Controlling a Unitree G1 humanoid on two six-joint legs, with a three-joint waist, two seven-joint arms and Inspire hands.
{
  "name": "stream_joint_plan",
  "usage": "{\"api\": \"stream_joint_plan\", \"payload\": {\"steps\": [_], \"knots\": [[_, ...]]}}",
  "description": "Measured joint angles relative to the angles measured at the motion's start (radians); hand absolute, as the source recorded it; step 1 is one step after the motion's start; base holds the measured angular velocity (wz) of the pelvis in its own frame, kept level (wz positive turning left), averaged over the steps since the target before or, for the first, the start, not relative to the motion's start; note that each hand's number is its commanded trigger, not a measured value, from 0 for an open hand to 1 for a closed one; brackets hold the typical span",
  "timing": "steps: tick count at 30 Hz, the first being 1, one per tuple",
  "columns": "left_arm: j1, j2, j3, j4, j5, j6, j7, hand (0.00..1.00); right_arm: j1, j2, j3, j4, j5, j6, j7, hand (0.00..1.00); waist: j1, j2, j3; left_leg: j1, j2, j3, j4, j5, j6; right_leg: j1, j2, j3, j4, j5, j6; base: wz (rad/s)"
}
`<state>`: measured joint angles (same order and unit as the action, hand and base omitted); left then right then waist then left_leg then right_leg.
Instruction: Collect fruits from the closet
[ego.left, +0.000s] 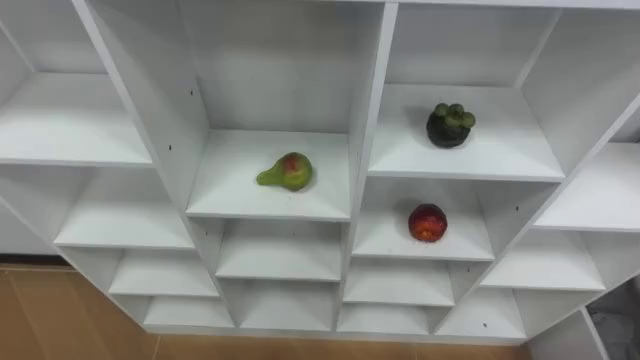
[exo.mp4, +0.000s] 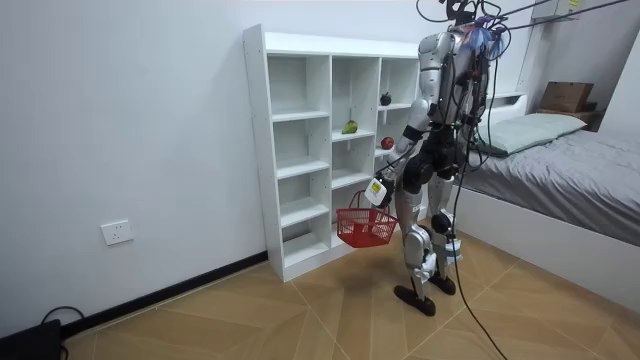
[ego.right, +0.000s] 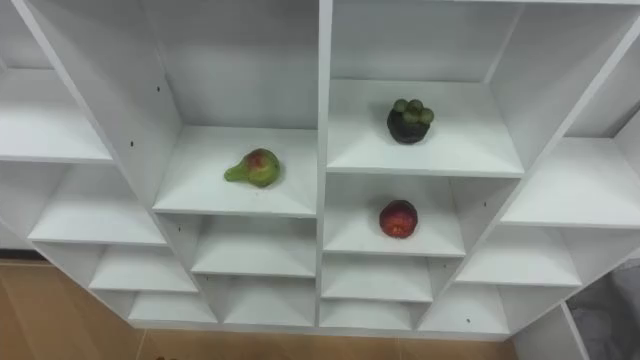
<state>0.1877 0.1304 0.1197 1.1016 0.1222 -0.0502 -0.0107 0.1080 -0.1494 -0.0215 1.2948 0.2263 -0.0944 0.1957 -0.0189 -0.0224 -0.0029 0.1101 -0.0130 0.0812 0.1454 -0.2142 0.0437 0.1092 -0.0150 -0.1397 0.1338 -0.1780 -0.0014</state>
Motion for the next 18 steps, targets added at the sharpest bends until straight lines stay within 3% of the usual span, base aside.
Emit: {"api": "stream_joint_plan", "payload": {"steps": [4,18], "knots": [[-0.006,0.0,0.0,0.0,0.003,-0.005,0.001,1.0,0.002,0.0,-0.001,-0.004,-0.004,-0.002,-0.007,0.0,0.0,0.003,-0.0016,-0.001,0.0,0.0,0.001,0.0,0.0,-0.005,0.0,0.001,0.001,0.0,0.0,0.0],[-0.004,-0.003,-0.025,-0.002,-0.002,-0.043,0.074,1.0,0.01,0.0,-0.001,-0.011,-0.026,-0.026,-0.135,0.0,-0.003,0.025,0.0052,0.005,0.001,0.009,-0.002,0.0,0.0,0.008,0.001,0.003,0.005,0.002,0.0,0.0]]}}
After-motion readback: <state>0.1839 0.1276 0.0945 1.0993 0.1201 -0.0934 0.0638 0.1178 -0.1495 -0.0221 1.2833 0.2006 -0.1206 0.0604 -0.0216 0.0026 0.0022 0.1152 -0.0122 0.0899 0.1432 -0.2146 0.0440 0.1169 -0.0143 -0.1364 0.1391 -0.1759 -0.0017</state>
